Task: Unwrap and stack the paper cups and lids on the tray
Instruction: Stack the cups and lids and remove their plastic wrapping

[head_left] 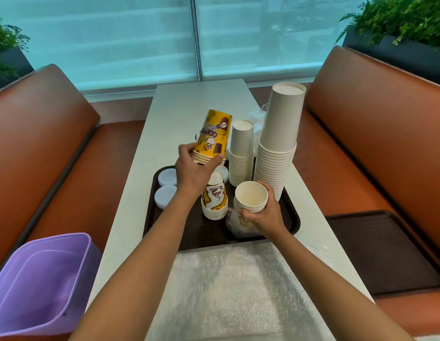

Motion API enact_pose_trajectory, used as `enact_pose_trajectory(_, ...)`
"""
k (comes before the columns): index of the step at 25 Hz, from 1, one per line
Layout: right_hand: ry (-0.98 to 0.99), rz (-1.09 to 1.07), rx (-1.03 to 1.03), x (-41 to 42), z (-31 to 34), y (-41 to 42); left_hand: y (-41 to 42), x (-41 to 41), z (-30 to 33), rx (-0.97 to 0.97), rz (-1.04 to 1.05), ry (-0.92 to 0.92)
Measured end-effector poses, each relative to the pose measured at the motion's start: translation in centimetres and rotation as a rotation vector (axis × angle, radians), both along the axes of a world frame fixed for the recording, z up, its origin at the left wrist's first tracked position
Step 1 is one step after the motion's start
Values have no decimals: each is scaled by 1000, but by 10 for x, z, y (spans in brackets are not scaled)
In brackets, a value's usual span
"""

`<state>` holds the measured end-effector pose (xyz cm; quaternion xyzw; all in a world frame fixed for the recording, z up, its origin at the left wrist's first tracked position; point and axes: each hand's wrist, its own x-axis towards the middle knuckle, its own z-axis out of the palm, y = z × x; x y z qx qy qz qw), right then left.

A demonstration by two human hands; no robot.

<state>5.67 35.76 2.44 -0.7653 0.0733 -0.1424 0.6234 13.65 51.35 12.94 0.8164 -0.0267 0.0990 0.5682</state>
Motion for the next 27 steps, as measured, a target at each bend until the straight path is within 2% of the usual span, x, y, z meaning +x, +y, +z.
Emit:
enact_pose_trajectory(2, -3, -5, -9, -1, -1, 1, 2, 0, -27, -148, 42, -38)
enact_pose_trajectory(4, -8, -7, -11, -1, 0, 1, 2, -2, -51, -187, 28, -35)
enact_pose_trajectory(6, -13, -7, -7, -2, 2, 2, 3, -5, -75, -92, -23, 22)
enact_pose_trajectory(10, -4, -17, -16, -2, 2, 3, 11, -7, -114, 187, -153, 251)
enact_pose_trajectory(11, -1, -16, -20, -2, 2, 3, 14, -8, -117, 204, -154, 232)
enact_pose_trajectory(13, 9, -13, -13, -1, 0, 2, 13, -13, -114, 180, -30, -29)
enact_pose_trajectory(15, 24, -22, 1, -2, -2, 3, 3, -22, -96, 160, 100, -455)
enact_pose_trajectory(17, 41, -37, 33, -2, -6, 2, -14, -29, -66, 220, -81, -778)
enact_pose_trajectory(18, 41, -36, 42, -1, -8, 1, -25, -31, -52, 295, -252, -783)
enact_pose_trajectory(19, 49, -26, 34, 0, -9, 0, -37, -36, -37, 402, -426, -657)
enact_pose_trajectory(20, 64, -15, 8, 0, -10, -1, -46, -38, -28, 544, -567, -456)
enact_pose_trajectory(21, 87, -14, -9, 1, -10, -1, -54, -37, -24, 715, -646, -280)
enact_pose_trajectory(23, 117, -6, 3, 1, -13, -4, -64, -31, -20, 1002, -708, -69)
enact_pose_trajectory(25, 150, 16, 19, -1, -18, -7, -68, -24, -15, 1076, -739, 29)
enact_pose_trajectory(27, 150, 15, 14, -2, -23, -9, -69, -20, -4, 1038, -725, 27)
